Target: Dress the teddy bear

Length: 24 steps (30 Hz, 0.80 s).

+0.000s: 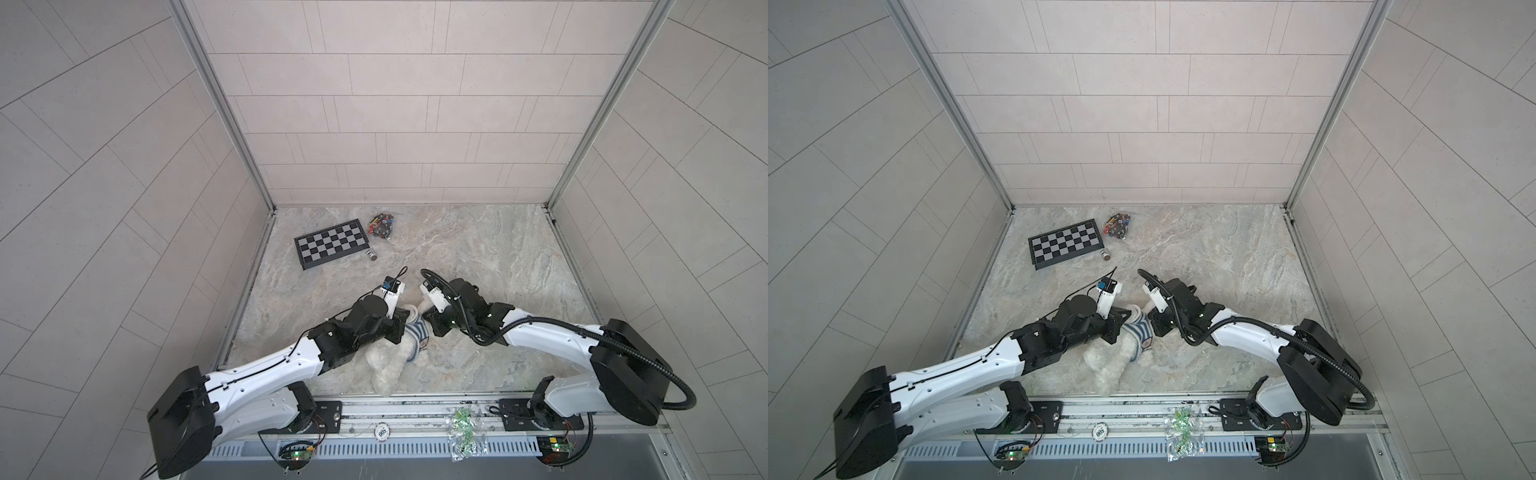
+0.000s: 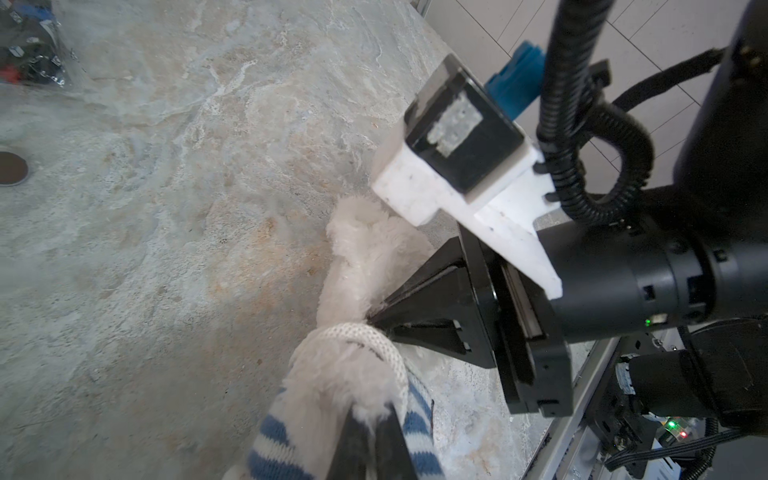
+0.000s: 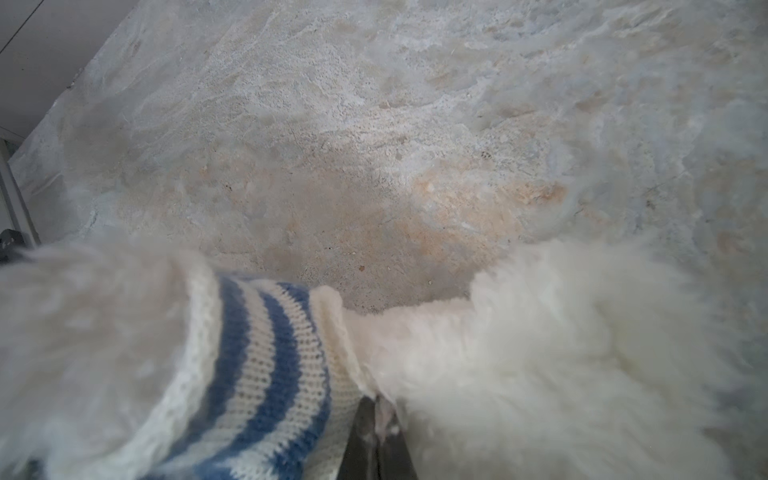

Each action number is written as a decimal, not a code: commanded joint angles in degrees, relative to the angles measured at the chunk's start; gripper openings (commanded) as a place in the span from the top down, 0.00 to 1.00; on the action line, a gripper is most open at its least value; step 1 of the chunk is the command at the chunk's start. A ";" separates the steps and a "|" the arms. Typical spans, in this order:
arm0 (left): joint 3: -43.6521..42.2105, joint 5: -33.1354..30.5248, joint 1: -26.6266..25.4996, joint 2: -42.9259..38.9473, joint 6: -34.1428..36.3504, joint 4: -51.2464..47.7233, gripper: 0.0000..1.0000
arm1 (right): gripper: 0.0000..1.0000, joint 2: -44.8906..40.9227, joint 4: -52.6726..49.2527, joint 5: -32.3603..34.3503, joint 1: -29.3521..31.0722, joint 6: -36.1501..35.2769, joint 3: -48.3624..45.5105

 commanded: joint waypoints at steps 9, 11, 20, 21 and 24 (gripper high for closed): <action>-0.80 -1.66 1.67 -4.09 -0.50 2.98 1.00 | 1.00 -2.22 -12.36 9.48 -0.54 -0.65 -0.69; -0.48 -1.49 1.81 -3.03 -0.43 3.41 1.00 | 1.00 -3.53 -11.75 8.04 -0.45 -0.51 -0.52; -0.37 0.32 4.02 -0.18 -1.15 6.08 1.00 | 0.77 -16.00 -7.87 3.40 0.35 -1.74 0.22; -0.42 0.21 4.01 -0.18 -1.20 6.31 1.00 | 0.74 -17.81 -6.67 2.96 0.35 -1.66 -0.44; -0.79 0.36 4.09 -0.01 -1.28 7.14 1.00 | 0.64 -21.62 -7.56 1.76 0.35 -1.68 -0.55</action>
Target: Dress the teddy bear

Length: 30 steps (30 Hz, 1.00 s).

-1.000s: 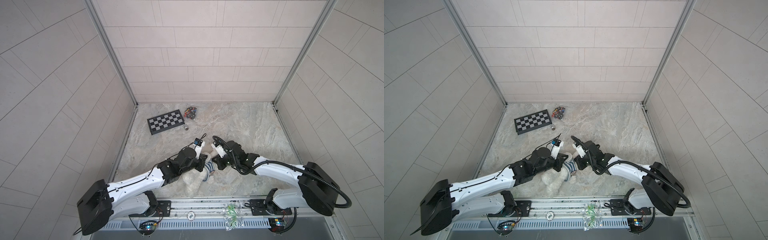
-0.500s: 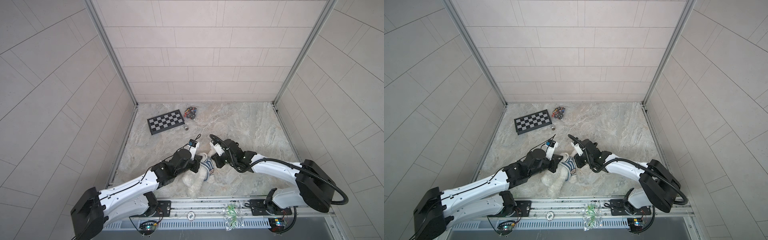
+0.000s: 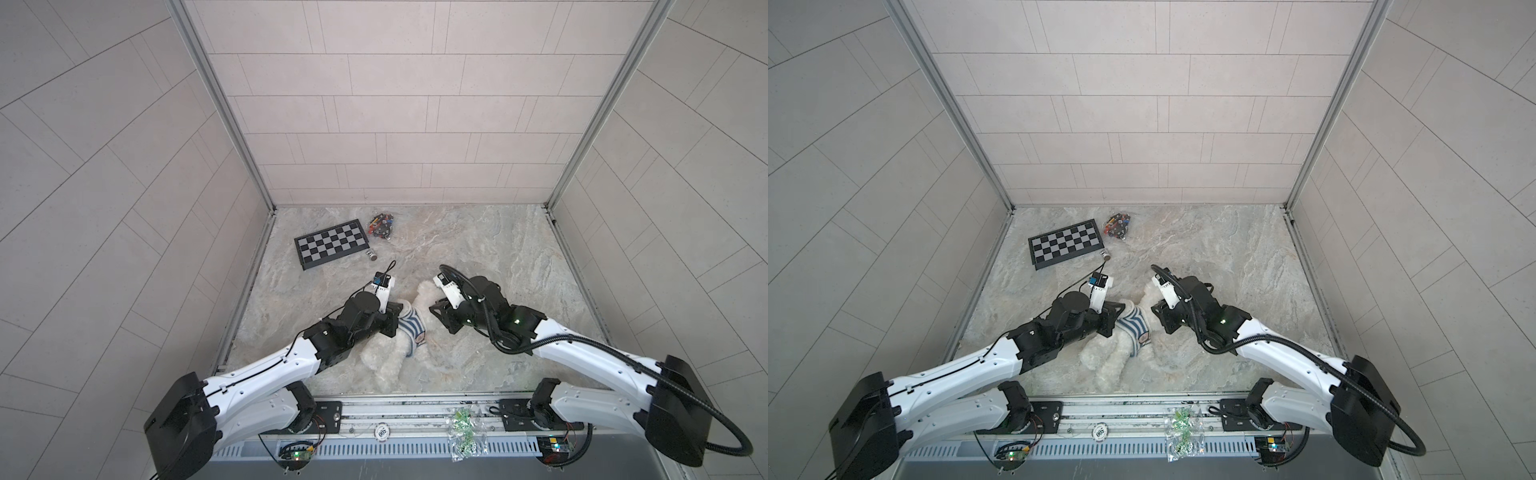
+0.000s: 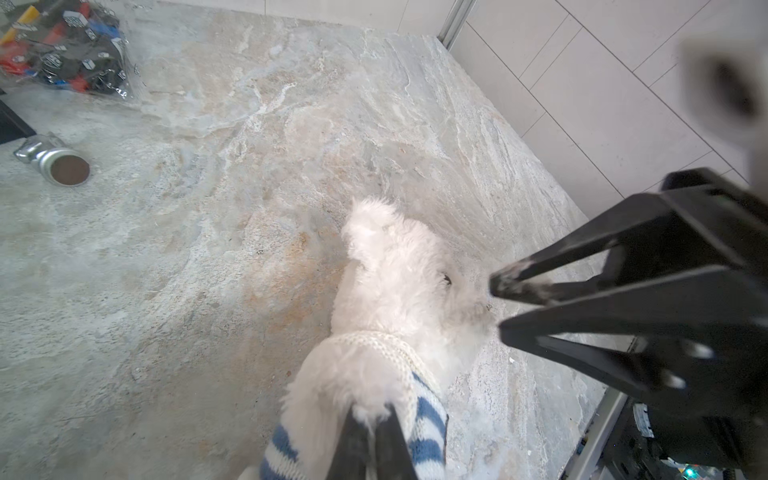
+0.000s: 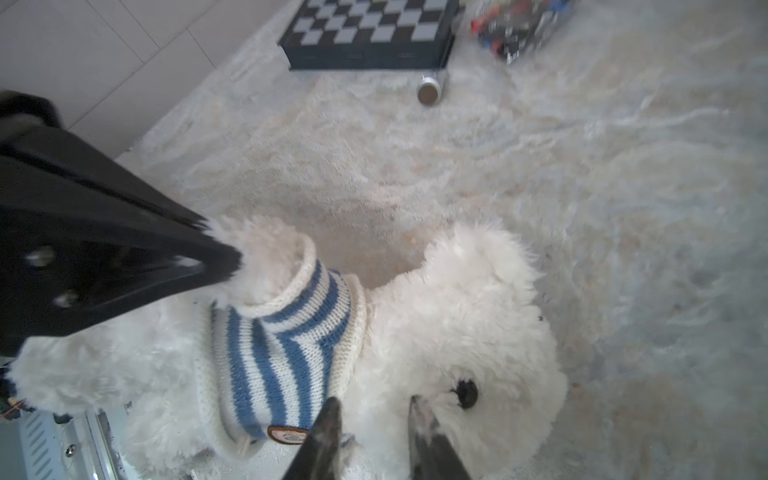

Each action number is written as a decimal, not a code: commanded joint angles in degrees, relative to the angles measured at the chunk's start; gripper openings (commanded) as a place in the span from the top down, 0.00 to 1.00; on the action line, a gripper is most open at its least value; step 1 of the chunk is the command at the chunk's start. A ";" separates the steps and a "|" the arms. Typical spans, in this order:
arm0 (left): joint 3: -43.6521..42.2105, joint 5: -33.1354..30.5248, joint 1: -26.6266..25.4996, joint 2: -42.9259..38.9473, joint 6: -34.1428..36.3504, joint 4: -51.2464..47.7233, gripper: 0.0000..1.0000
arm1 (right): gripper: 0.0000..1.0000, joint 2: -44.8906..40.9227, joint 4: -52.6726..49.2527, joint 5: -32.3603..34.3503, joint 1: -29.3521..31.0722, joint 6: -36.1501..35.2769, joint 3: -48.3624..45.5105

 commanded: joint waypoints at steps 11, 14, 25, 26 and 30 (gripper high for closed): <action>0.91 2.04 2.55 2.71 -2.66 4.45 1.00 | 0.56 -8.15 -0.37 1.18 8.02 -0.65 -3.96; 0.57 3.59 3.33 3.26 -3.78 5.41 1.00 | 0.55 -5.36 2.81 2.36 11.57 -1.07 -3.95; 0.90 6.52 3.55 2.77 -6.46 5.92 1.00 | 0.56 8.72 12.62 3.04 13.51 -1.99 -0.70; 0.90 6.47 3.56 2.59 -6.51 5.79 1.00 | 0.56 9.72 13.21 3.26 13.51 -1.97 -0.54; 1.11 6.60 3.53 2.53 -6.70 5.74 1.00 | 0.64 12.11 14.45 3.11 13.51 -2.15 -0.25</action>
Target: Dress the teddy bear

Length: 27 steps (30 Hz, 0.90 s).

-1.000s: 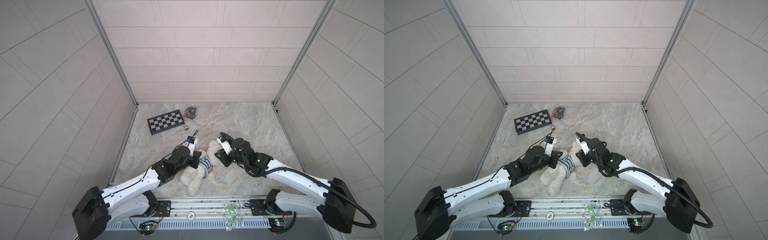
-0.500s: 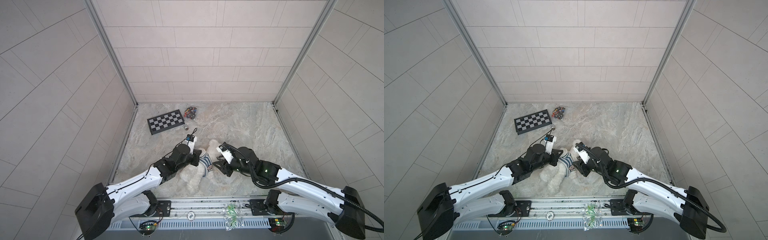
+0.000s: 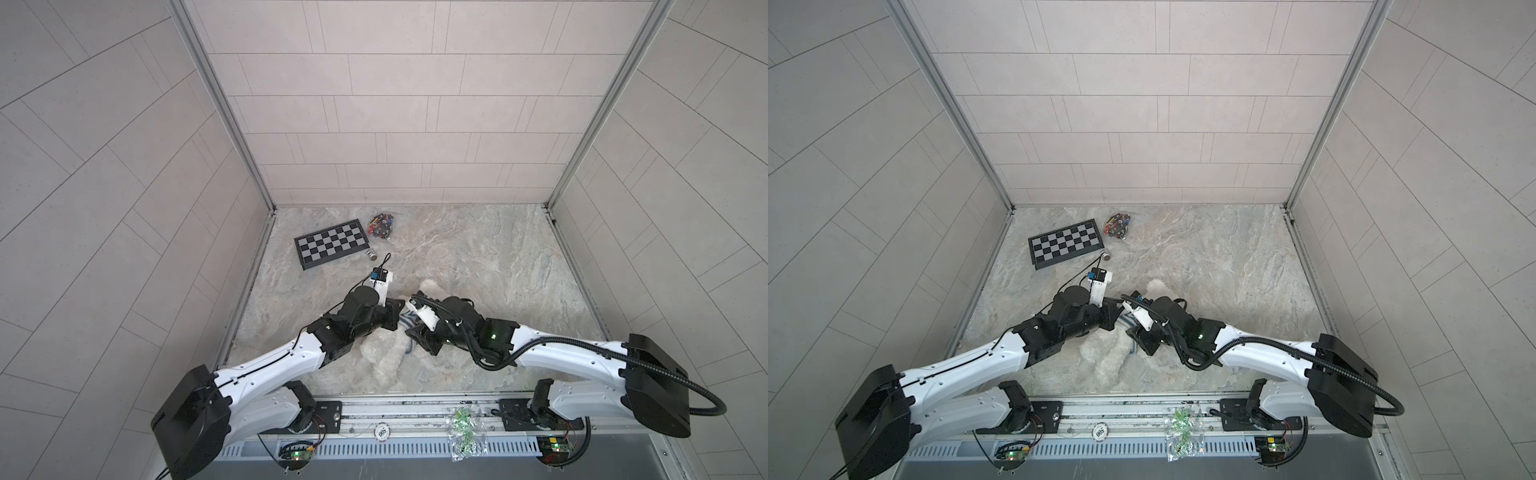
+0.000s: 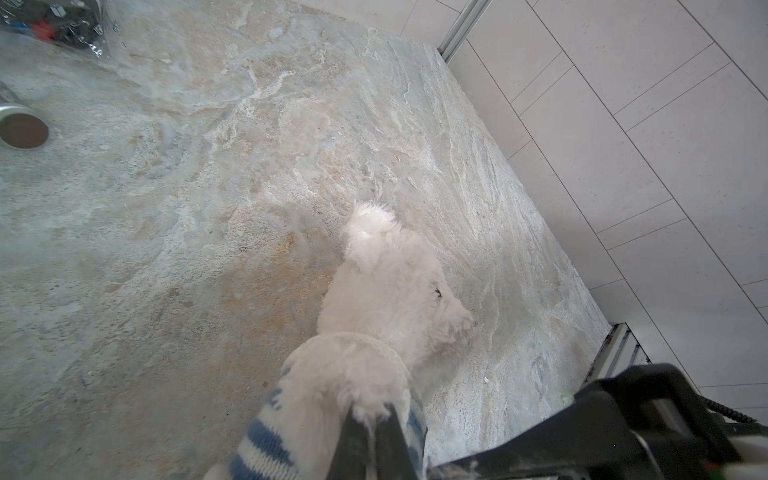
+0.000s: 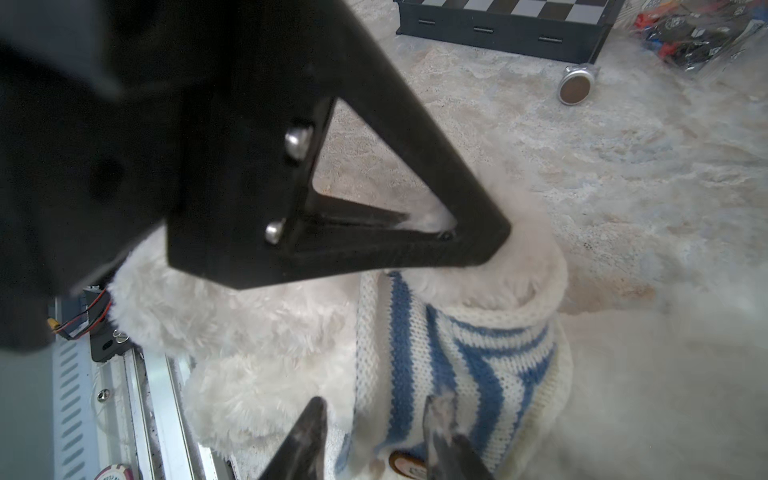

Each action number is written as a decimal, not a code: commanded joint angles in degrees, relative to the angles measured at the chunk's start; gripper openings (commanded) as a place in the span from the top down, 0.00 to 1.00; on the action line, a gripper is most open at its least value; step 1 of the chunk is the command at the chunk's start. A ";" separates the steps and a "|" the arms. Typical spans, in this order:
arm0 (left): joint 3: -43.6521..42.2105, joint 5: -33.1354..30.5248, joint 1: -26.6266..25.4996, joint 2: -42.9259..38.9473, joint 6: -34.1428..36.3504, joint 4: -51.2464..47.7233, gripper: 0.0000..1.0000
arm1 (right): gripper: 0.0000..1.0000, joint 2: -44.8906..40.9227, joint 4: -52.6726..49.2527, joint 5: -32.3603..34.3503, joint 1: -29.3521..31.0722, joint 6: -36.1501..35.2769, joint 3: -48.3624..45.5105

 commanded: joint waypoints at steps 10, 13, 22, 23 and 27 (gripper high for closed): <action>1.60 0.94 0.75 -1.89 -0.86 2.07 1.00 | 0.93 2.23 4.58 0.09 0.33 0.19 -1.10; 1.53 1.71 1.52 -2.14 -1.29 2.53 1.00 | 1.00 1.94 4.73 -0.22 0.33 0.80 -2.28; 2.86 4.47 3.94 -2.06 -1.50 2.65 1.00 | 1.00 1.33 10.19 -2.28 0.33 6.03 -10.75; 3.12 4.62 3.95 -2.02 -1.48 2.47 1.00 | 1.00 1.09 10.51 -2.37 0.33 6.23 -11.38; 4.18 4.87 4.19 -1.61 -1.06 2.08 1.00 | 1.00 1.27 11.39 -2.95 0.33 7.29 -12.61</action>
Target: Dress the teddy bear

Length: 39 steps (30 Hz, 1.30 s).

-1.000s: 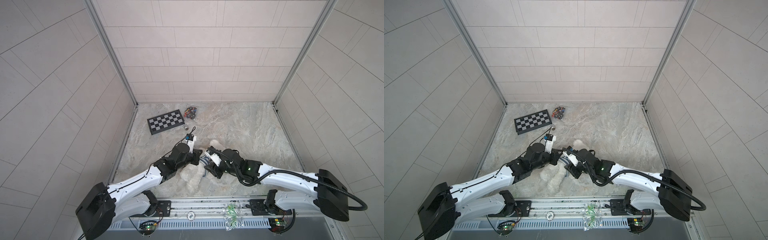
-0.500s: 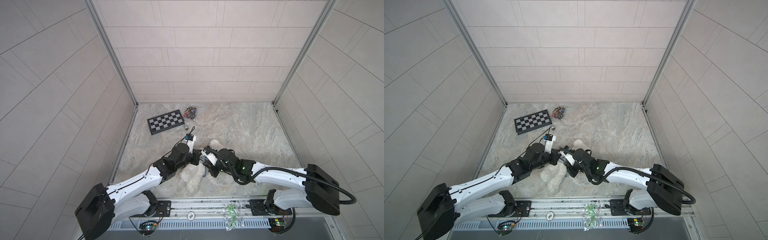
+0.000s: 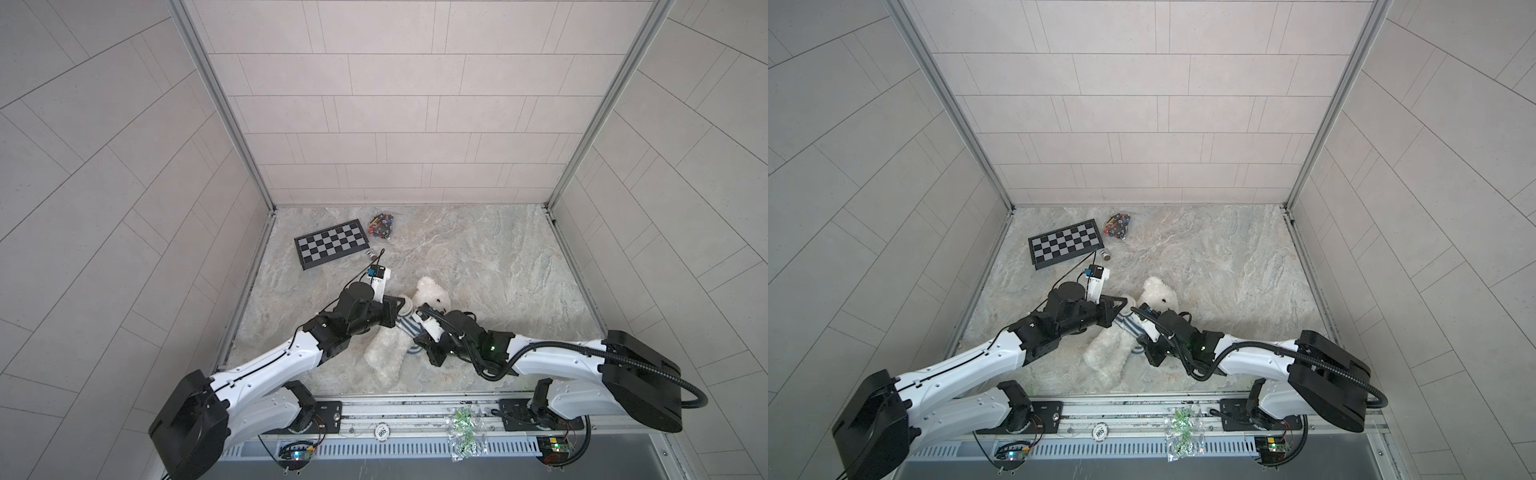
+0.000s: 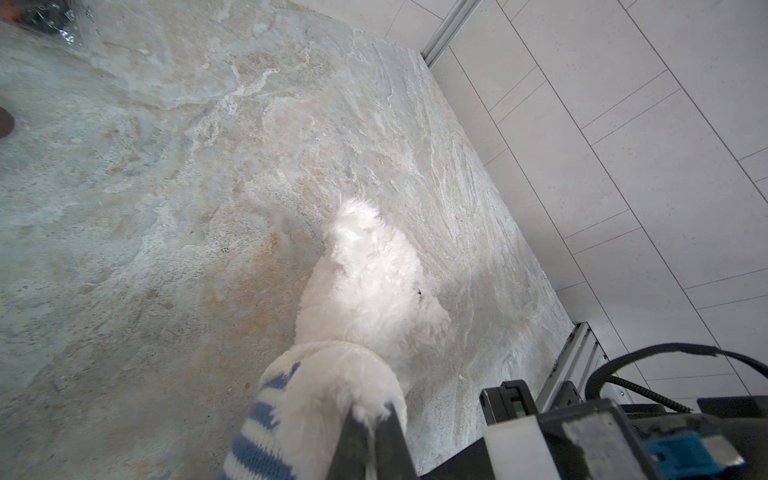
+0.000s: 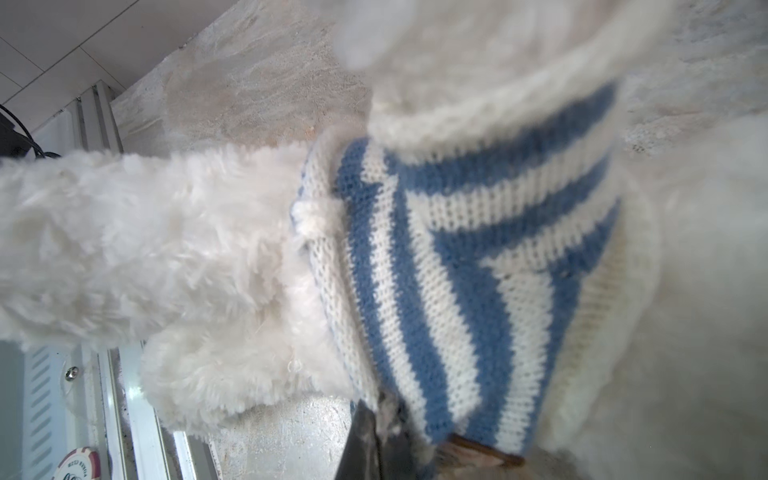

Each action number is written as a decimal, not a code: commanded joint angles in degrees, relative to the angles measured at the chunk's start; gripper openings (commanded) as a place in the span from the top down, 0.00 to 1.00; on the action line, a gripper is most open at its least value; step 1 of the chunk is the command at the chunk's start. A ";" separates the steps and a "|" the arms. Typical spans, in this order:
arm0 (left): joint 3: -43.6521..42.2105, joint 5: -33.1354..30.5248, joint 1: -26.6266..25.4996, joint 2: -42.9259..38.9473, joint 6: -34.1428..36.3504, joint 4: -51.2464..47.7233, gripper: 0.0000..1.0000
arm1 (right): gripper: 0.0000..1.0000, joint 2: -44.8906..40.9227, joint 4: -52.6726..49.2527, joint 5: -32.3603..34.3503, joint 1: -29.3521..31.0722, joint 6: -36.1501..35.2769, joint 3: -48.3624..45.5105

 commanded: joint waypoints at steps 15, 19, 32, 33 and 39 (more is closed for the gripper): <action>4.57 1.26 1.26 0.18 0.12 3.06 1.00 | 1.00 1.75 1.28 -2.82 0.77 4.61 -1.57; 3.68 0.98 1.26 0.16 0.16 3.32 1.00 | 1.00 -2.26 1.54 -2.47 0.84 3.82 0.52; 1.71 4.32 4.17 2.73 3.63 2.60 1.00 | 0.61 -16.43 -8.71 6.24 -2.09 3.88 -0.03; 2.10 4.65 4.34 3.49 4.37 2.09 1.00 | 0.61 -17.62 -9.86 6.58 -3.05 4.28 -0.99; 3.54 5.49 5.11 7.27 6.41 1.45 1.00 | 0.61 -16.05 -9.51 5.95 -5.73 5.04 -2.95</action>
